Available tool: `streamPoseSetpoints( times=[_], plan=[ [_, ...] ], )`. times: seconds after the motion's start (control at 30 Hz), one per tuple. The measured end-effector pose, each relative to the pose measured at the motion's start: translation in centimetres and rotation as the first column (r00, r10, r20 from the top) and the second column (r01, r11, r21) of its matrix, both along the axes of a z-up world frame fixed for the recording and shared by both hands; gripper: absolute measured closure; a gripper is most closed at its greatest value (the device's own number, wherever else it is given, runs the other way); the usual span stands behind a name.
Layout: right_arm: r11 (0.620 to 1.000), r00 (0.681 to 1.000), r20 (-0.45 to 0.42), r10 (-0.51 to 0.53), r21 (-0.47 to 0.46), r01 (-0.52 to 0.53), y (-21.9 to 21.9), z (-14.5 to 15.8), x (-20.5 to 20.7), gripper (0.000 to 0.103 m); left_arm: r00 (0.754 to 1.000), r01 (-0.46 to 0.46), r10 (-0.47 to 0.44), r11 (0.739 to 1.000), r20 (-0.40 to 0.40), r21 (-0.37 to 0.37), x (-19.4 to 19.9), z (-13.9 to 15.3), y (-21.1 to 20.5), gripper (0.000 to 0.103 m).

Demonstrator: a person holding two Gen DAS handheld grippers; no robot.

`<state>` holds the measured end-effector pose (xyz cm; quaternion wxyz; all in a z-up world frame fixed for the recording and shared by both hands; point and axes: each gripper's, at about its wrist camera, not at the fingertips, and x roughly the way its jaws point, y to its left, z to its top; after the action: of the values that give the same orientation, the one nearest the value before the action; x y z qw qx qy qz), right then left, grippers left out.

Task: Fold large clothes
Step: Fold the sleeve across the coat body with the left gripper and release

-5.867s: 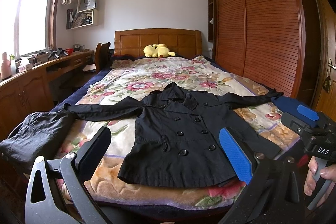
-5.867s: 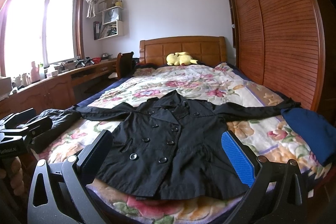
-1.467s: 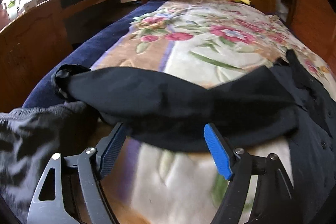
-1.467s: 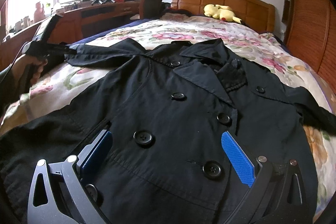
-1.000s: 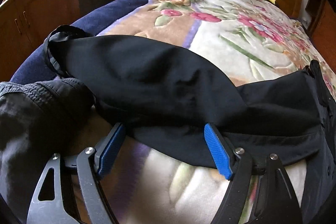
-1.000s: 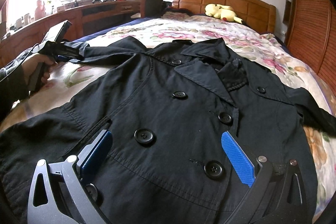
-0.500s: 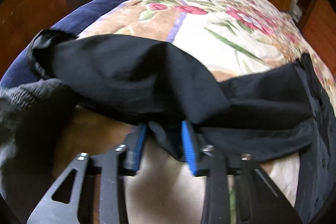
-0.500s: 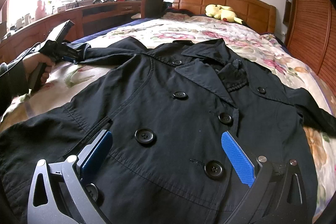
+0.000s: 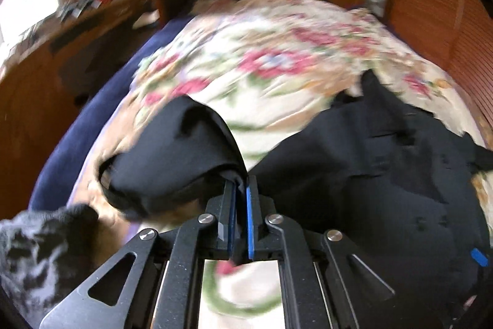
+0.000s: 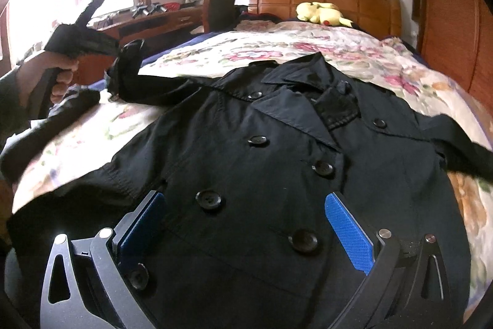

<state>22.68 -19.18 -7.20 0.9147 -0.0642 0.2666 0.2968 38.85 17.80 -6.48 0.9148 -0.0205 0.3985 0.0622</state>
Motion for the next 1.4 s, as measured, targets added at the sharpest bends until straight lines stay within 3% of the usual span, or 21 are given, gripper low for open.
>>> streamPoseSetpoints(
  times=[0.3,0.43,0.53,0.67,0.9,0.97,1.07,1.17,1.4],
  plan=[
    [0.998,0.998,0.032,-0.061,0.008,0.061,-4.9,1.3,-1.2,0.0,0.976,0.206,-0.211,0.974,0.055,0.09,-1.4,5.2,-12.9,0.097],
    [0.996,0.996,0.021,-0.087,0.026,0.086,-6.6,1.4,-2.0,0.0,0.966,0.248,-0.255,0.959,0.038,0.135,-2.4,5.2,-17.3,0.097],
    [0.995,0.996,0.021,-0.092,0.025,0.092,-6.7,1.3,-2.5,0.0,0.96,0.273,-0.279,0.956,0.039,0.109,-3.7,4.8,-18.7,0.089],
    [0.996,0.995,0.022,-0.093,0.004,0.093,-6.7,0.9,-2.9,0.0,0.953,0.292,-0.297,0.952,0.053,0.087,-6.1,4.5,-19.2,0.071],
    [0.995,0.995,0.021,-0.096,0.011,0.095,-7.0,1.4,-3.2,0.0,0.955,0.284,-0.287,0.957,0.068,0.054,-9.3,3.1,-18.0,0.056],
    [0.996,0.995,0.016,-0.094,0.013,0.094,-6.9,1.3,-3.0,0.0,0.956,0.285,-0.285,0.958,0.074,0.01,-10.0,2.3,-17.3,0.038],
    [0.996,0.996,0.01,-0.089,0.009,0.089,-6.9,1.1,-2.6,0.0,0.957,0.28,-0.277,0.959,0.084,-0.036,-11.2,1.0,-16.1,0.027],
    [0.996,0.996,0.006,-0.083,0.009,0.083,-6.6,1.0,-2.4,0.0,0.96,0.268,-0.263,0.962,0.096,-0.048,-12.5,-0.1,-15.1,0.023],
    [0.998,0.998,-0.005,-0.055,-0.007,0.055,-5.8,0.5,-1.7,0.0,0.962,0.245,-0.244,0.969,0.122,0.001,-15.4,-1.3,-13.5,0.022]
  ],
)
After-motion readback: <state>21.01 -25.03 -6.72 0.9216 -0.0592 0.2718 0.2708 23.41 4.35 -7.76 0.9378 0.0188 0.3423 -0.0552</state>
